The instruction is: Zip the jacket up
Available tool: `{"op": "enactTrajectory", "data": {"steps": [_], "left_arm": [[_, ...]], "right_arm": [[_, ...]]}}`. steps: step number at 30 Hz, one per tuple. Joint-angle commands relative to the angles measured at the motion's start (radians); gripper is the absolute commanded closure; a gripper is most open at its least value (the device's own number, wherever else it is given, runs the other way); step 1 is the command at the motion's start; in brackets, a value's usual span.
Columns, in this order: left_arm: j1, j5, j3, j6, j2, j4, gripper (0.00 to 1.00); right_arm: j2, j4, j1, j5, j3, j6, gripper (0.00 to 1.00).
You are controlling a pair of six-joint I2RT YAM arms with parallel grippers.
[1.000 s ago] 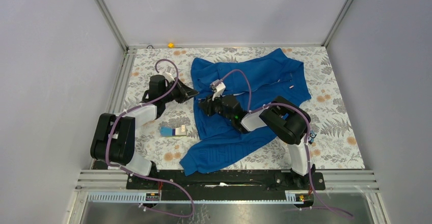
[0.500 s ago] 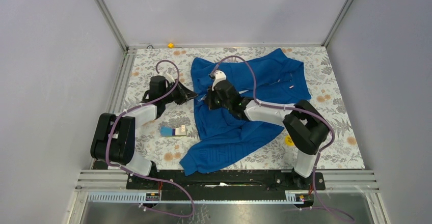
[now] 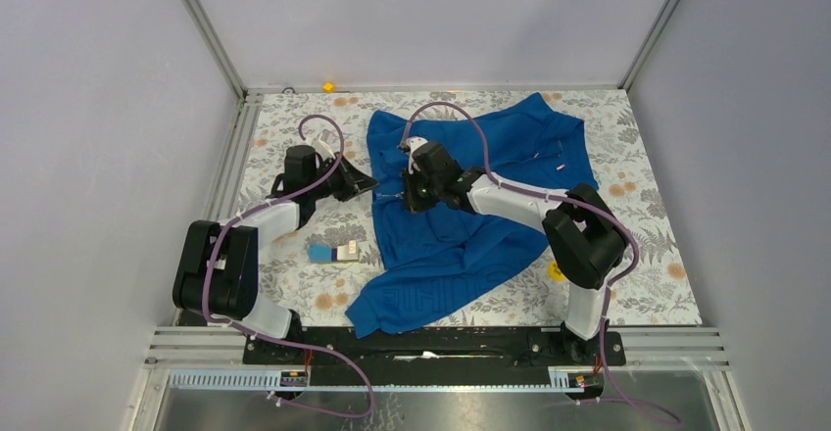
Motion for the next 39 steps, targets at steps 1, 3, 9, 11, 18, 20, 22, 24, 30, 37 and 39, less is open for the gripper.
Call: {"op": "enactTrajectory", "data": {"steps": [1, 3, 9, 11, 18, 20, 22, 24, 30, 37, 39], "left_arm": [[0.045, -0.058, 0.035, 0.063, -0.044, -0.036, 1.00], [0.045, -0.141, 0.061, 0.104, -0.064, -0.119, 1.00], [0.050, -0.327, 0.087, 0.144, -0.087, -0.213, 1.00], [0.050, -0.340, 0.095, 0.137, -0.073, -0.212, 1.00], [0.049, -0.398, 0.114, 0.094, -0.024, -0.240, 1.00], [0.050, -0.419, 0.120, 0.093, -0.014, -0.266, 1.00], [0.050, -0.436, 0.132, 0.094, -0.002, -0.290, 1.00], [0.053, -0.432, 0.147, 0.104, 0.012, -0.298, 1.00], [0.064, -0.411, 0.156, 0.101, 0.052, -0.309, 1.00], [0.065, -0.345, 0.158, 0.098, 0.085, -0.269, 1.00], [0.064, -0.324, 0.157, 0.104, 0.090, -0.257, 1.00]], "right_arm": [[-0.049, -0.174, -0.072, 0.076, -0.013, -0.169, 1.00], [-0.042, -0.305, -0.098, 0.108, 0.011, -0.261, 1.00], [-0.060, -0.543, -0.212, 0.270, 0.021, -0.484, 1.00], [-0.076, -0.563, -0.273, 0.332, 0.018, -0.549, 1.00], [-0.060, -0.592, -0.492, 0.473, 0.117, -0.772, 1.00], [-0.012, -0.559, -0.552, 0.584, 0.153, -0.774, 1.00], [0.041, -0.556, -0.634, 0.601, 0.215, -0.751, 1.00], [0.079, -0.545, -0.685, 0.642, 0.262, -0.740, 1.00], [0.169, -0.457, -0.784, 0.729, 0.367, -0.745, 1.00], [0.189, -0.360, -0.830, 0.700, 0.331, -0.719, 1.00], [0.176, -0.337, -0.836, 0.698, 0.303, -0.699, 1.00]]}}
